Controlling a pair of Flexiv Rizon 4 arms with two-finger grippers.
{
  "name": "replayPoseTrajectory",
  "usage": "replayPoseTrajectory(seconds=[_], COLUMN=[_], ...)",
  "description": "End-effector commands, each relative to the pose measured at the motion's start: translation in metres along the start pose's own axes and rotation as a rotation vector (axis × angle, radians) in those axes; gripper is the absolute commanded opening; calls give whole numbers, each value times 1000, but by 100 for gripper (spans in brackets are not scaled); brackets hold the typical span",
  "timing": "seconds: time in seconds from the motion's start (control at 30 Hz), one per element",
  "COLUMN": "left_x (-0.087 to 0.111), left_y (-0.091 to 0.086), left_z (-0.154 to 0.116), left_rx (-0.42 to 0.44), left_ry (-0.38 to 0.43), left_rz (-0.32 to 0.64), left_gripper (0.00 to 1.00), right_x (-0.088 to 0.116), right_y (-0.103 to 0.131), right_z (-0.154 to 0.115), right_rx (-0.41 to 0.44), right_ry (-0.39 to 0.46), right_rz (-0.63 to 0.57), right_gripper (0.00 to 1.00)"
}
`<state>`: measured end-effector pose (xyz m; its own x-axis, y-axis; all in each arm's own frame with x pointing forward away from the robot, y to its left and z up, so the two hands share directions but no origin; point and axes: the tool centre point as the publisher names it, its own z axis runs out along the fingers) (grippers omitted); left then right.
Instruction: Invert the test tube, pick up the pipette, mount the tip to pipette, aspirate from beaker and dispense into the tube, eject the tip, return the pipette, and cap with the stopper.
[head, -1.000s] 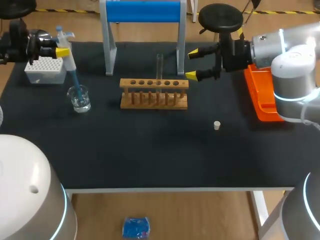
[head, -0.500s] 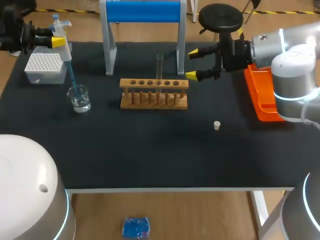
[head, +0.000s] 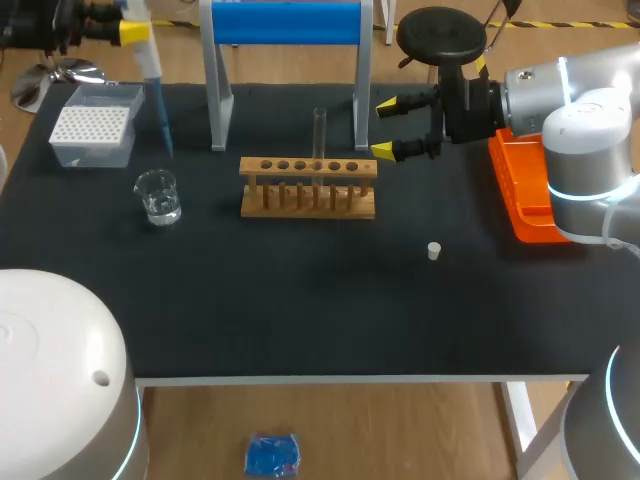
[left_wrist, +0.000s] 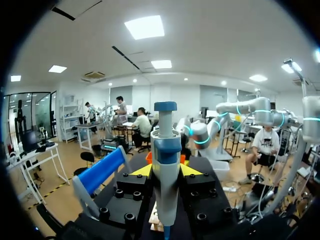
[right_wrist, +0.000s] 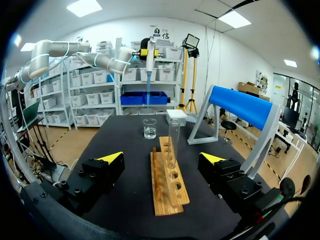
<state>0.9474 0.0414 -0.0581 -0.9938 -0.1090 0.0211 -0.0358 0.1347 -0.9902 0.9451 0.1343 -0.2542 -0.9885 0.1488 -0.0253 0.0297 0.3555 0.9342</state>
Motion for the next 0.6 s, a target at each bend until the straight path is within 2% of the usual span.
replayPoseTrajectory(seconds=[0.03, 0.37, 0.6], left_x=[0, 8, 6], left_y=[-26, -74, -89], left_z=[16, 68, 106], left_rx=[-25, -20, -23], left_ry=[12, 109, 170], left_rz=[-8, 46, 50], left_gripper=[0, 0, 0], right_x=[0, 0, 0], right_y=[-1, -1, -1], right_z=[0, 0, 0], right_rx=[-1, -1, -1], right_ry=[0, 0, 0], right_rz=[-1, -1, -1], right_gripper=[100, 100, 100])
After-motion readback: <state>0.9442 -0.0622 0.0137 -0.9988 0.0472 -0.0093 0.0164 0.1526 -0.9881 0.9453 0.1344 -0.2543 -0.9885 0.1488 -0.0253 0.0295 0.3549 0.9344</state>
